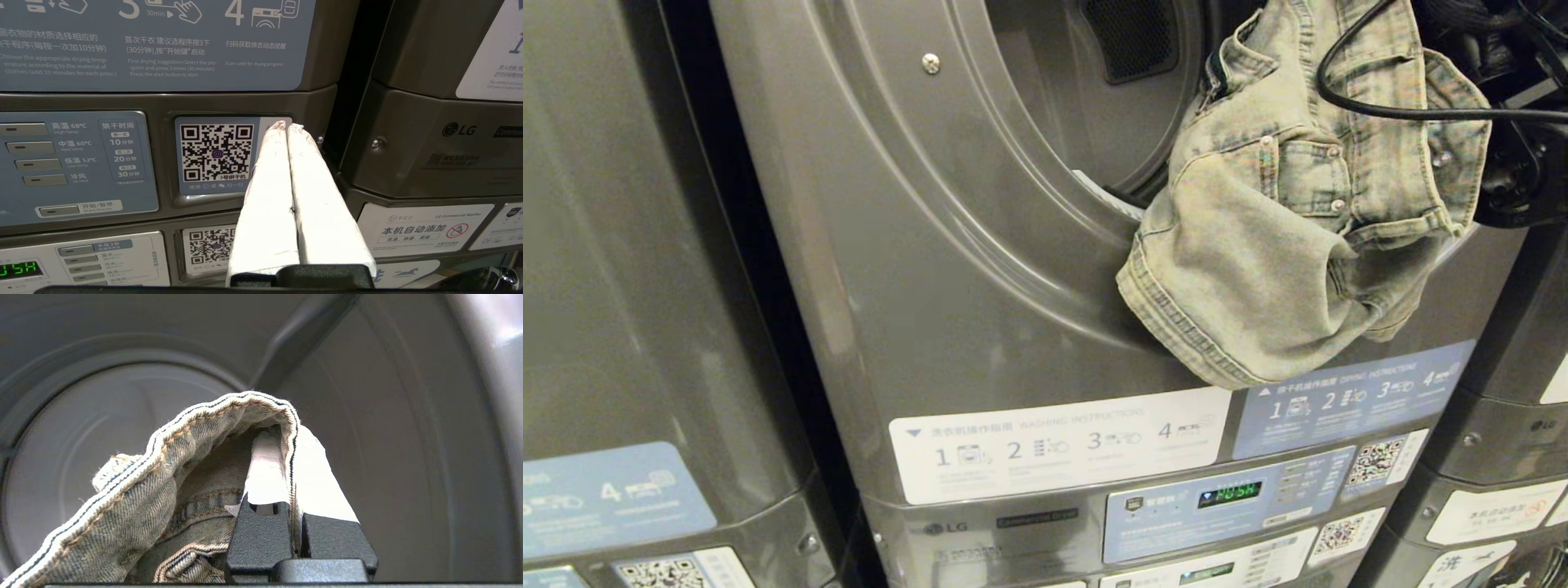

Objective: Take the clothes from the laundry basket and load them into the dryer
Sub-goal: Put the clothes in the dryer

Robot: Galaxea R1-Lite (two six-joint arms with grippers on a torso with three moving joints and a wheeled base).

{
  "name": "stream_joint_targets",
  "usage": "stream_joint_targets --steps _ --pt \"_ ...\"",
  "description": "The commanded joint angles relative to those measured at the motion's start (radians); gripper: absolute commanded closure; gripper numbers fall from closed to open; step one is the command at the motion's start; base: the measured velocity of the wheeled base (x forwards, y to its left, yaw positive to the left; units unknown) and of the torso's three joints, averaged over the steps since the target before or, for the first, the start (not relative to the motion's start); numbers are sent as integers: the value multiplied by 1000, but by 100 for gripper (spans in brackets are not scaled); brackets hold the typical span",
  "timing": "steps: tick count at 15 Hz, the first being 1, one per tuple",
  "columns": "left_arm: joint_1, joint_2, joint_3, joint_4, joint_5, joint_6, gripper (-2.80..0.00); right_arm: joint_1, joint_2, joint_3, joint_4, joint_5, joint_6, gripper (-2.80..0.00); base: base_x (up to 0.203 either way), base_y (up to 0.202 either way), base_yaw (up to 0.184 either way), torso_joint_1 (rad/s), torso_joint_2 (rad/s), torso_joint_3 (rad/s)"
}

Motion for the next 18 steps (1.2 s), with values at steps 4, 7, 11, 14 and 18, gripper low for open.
stream_joint_targets --steps 4,7,11,14,18 --pt "0 0 14 -2 0 0 0 3 8 0 -3 48 -5 0 0 0 0 67 -134 -68" --pt "0 2 14 -2 0 -2 0 3 11 0 -5 49 -5 0 0 0 0 67 -123 -62" --pt "0 0 14 -2 0 0 0 5 12 1 -6 56 -5 0 0 0 0 68 -132 -65" --pt "0 0 14 -2 0 0 0 11 13 3 -8 86 -20 0 0 0 0 20 -29 -19" --pt "0 0 14 -2 0 -1 0 14 31 9 -9 83 -17 0 0 0 0 0 0 0"
